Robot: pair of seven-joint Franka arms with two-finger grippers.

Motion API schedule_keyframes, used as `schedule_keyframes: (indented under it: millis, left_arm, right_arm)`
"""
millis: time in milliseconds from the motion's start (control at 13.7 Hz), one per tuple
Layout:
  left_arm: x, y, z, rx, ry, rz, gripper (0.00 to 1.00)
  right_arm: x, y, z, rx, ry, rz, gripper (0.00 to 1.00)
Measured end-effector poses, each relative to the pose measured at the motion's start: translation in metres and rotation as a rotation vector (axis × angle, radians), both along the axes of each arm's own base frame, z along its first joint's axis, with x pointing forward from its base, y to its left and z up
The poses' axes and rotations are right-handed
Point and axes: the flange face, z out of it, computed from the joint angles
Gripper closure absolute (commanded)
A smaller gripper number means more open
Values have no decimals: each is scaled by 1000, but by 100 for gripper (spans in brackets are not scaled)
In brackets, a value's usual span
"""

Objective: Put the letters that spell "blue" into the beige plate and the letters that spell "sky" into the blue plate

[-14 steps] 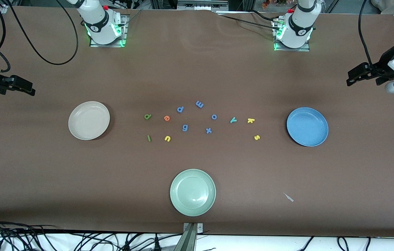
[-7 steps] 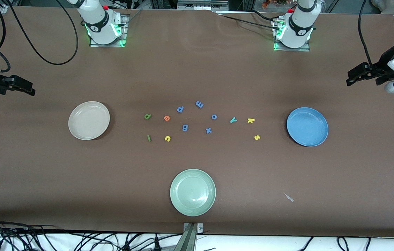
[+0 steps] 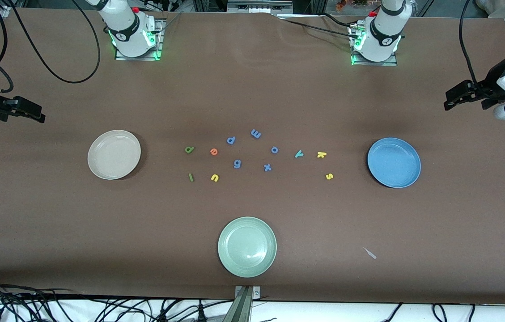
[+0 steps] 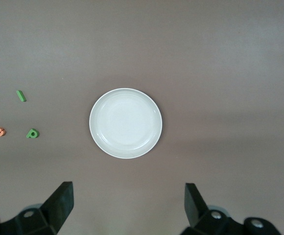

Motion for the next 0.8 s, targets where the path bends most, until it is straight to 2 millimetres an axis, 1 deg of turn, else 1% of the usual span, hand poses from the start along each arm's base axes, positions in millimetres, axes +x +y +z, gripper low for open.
schedule_keyframes:
  millis: [511,803]
  left_arm:
    - [0,-4,0,0,0,-7,0]
    - [0,-10,0,1,2,-19,0]
  right_arm:
    - [0,0,0,0,0,0,0]
    - [0,0,0,0,1,0,0]
